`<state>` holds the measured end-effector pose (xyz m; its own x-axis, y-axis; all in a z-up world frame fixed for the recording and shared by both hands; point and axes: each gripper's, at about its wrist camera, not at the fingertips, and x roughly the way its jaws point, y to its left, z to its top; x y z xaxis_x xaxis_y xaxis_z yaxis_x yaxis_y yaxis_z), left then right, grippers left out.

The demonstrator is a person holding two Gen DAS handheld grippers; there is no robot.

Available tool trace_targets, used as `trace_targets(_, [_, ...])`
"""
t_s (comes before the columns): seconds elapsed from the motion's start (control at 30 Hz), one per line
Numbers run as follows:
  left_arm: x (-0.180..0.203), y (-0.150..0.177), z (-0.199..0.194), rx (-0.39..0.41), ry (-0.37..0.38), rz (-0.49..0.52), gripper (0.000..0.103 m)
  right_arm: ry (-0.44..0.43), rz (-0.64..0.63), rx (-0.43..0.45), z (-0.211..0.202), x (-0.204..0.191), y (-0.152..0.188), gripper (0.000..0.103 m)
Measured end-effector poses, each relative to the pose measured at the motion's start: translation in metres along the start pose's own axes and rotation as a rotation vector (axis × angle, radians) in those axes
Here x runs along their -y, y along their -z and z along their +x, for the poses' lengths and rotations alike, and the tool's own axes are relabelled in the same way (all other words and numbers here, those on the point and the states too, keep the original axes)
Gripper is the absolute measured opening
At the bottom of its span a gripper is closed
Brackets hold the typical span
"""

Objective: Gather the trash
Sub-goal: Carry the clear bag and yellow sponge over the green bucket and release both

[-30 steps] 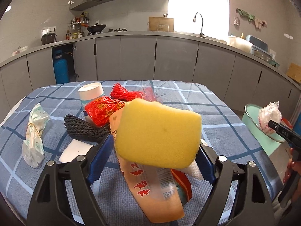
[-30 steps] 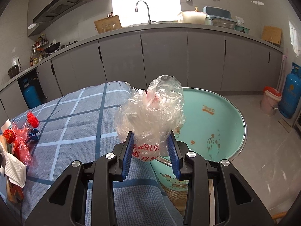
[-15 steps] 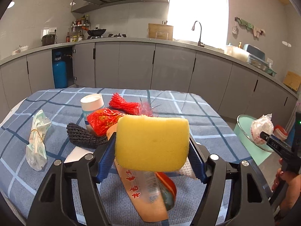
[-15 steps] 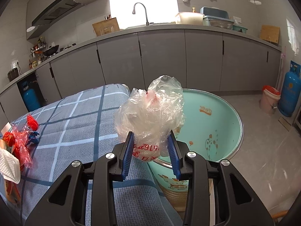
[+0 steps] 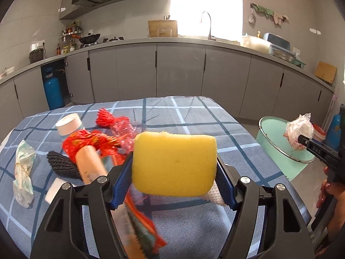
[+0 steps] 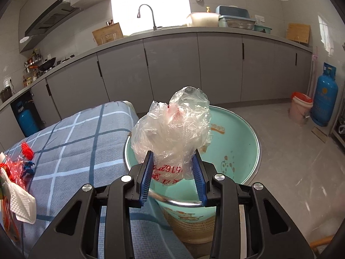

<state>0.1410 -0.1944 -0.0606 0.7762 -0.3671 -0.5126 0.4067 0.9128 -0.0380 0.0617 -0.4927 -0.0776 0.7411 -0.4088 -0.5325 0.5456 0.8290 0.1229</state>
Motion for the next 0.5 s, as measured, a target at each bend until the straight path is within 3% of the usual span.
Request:
trace_targets(0.37, [0.053,-0.023,0.037,-0.021,0.091,0.044,0.069,0.079,0.002,-0.051,0.037,0.024,-0.012,0.036])
trace_targets(0.5, [0.087,-0.037,0.051,-0.009,0.131,0.080,0.069,0.107,0.025,-0.086,0.054,0.035,-0.010,0.045])
